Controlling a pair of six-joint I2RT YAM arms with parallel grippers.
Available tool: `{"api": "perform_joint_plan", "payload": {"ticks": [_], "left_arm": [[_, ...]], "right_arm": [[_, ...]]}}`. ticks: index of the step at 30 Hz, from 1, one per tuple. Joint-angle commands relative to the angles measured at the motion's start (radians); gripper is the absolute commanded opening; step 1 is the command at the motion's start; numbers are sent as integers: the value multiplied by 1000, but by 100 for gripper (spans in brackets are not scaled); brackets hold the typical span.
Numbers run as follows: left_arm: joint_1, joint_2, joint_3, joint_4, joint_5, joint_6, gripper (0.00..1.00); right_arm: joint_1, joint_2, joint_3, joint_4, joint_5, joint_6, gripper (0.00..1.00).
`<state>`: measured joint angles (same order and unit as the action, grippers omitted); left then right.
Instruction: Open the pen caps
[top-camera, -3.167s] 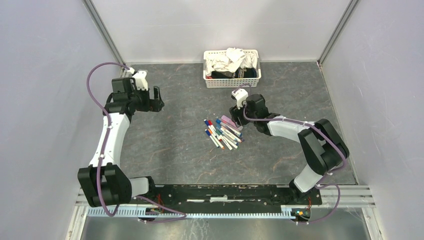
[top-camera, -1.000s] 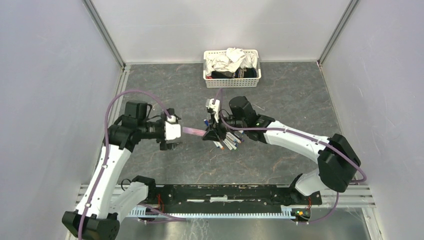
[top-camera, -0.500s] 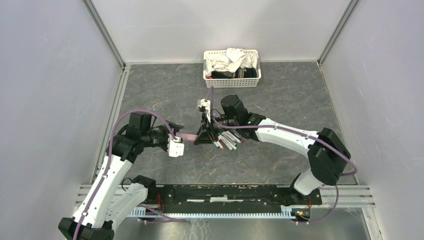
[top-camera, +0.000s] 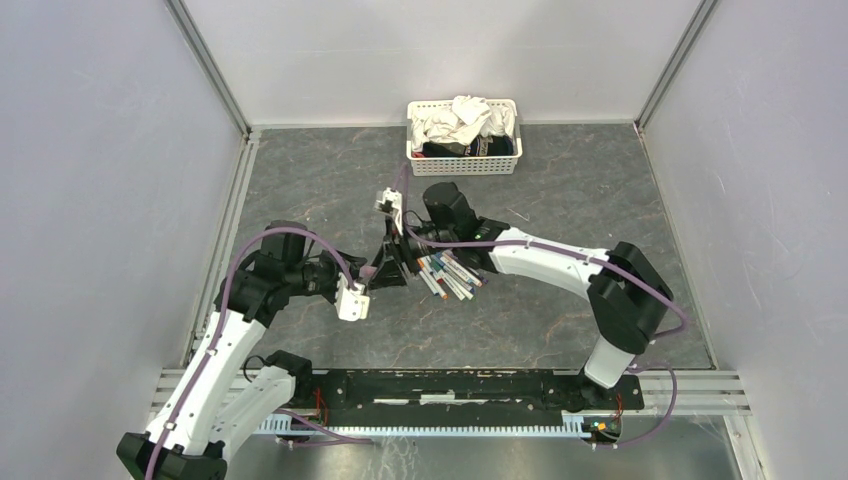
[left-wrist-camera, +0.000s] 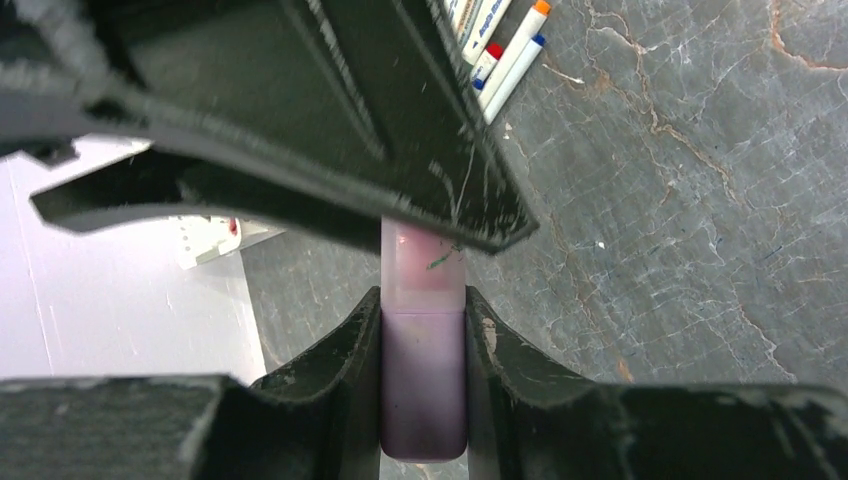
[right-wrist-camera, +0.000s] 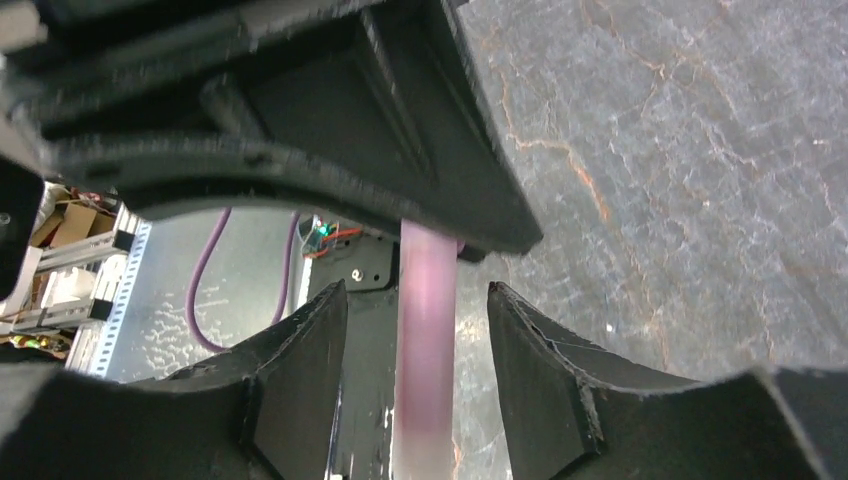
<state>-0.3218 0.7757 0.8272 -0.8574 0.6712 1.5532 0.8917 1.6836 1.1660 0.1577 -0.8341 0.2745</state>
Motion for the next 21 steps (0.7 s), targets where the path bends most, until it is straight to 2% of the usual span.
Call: {"api": "perform_joint_plan", "payload": {"ticks": [1,5,9,13,14,21], "left_arm": [[-6,-7,-3,26,-4,64,12],[-11,-5,6,14,-7,65,10],[-11,5,13,4,-27,67,2],[-11,40,33,22,-88,38,2],[-11,50,38,31,-108,34,2],[-8,126,66,81,-206,16,2]], "right_arm": [[13,65,122,-6,-42,16,58],[15,88,150,-51,-37,-1,45],[16,73,138,-85,-30,-31,19],[12,34,98,-155,-27,-104,2],[10,25,81,-191,-28,-121,0],[-23,-53,-49,-347,23,-250,0]]}}
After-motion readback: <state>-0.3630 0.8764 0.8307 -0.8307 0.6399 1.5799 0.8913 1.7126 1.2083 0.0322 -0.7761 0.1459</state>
